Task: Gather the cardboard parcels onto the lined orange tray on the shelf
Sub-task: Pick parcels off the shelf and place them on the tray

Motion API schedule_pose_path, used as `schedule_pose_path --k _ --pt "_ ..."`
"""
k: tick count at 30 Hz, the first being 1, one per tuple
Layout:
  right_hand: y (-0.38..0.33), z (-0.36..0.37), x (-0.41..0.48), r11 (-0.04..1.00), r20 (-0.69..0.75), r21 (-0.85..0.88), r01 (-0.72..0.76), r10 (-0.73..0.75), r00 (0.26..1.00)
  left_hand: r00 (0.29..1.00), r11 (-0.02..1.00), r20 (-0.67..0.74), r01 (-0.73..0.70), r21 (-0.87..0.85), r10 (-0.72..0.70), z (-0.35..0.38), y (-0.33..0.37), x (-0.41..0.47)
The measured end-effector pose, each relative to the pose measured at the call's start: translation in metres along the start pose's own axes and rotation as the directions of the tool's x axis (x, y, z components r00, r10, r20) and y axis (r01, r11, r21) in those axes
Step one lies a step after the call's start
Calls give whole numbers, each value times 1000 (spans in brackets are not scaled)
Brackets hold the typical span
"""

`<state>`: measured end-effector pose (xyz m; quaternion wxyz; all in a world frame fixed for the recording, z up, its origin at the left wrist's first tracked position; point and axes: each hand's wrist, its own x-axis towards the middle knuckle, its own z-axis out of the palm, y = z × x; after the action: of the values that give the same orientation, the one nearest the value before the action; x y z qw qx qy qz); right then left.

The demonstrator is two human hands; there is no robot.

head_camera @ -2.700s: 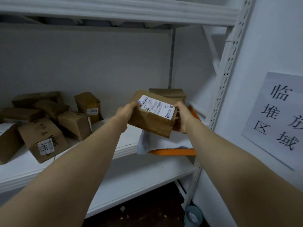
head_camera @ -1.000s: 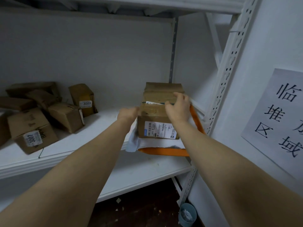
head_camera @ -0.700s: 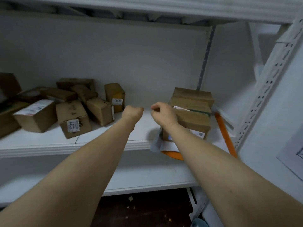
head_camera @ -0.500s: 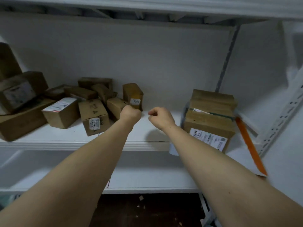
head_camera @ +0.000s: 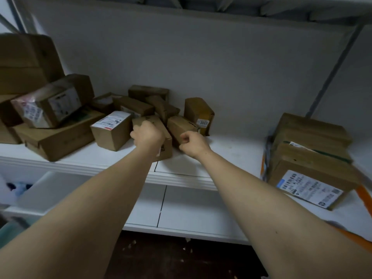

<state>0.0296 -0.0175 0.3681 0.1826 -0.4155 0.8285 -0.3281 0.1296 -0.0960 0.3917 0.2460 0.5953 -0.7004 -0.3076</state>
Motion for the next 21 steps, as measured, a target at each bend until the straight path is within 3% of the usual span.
schedule_pose_path --k 3,8,15,21 --pt "-13 15 8 1000 53 12 22 -23 998 990 982 76 125 -140 -115 -6 -15 22" --pt "-27 40 23 999 97 -34 5 -1 995 976 904 208 149 -401 -69 -11 -38 40" --pt "-40 65 36 991 75 -126 -52 61 995 947 802 287 281 -528 -143 -22 -52 50" --pt "-45 80 33 979 -77 -134 -156 147 986 927 758 334 340 -557 -170 -28 -55 48"
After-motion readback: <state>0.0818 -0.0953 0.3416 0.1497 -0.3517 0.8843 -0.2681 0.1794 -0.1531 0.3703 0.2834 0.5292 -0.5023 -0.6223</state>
